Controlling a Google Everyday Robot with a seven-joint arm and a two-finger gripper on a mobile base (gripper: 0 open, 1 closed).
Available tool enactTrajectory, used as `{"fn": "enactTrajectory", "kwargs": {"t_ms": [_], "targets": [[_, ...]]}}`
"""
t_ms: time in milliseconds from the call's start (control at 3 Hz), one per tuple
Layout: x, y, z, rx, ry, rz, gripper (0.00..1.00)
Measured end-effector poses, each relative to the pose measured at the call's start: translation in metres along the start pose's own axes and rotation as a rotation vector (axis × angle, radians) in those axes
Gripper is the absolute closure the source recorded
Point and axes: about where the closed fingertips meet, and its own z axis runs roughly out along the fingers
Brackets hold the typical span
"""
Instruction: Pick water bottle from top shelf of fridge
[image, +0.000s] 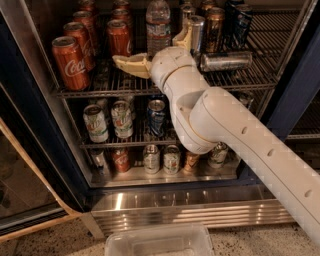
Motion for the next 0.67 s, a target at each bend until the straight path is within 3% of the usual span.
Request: {"fn": "enactTrajectory", "kwargs": {"t_ms": [333,667], "targets": [[-0.0057,-0.0059,-0.0001,0.029,0.018,0.012,0.0],[-0.0114,-0.0089,0.0025,0.032,0.058,0.026,0.19]]}}
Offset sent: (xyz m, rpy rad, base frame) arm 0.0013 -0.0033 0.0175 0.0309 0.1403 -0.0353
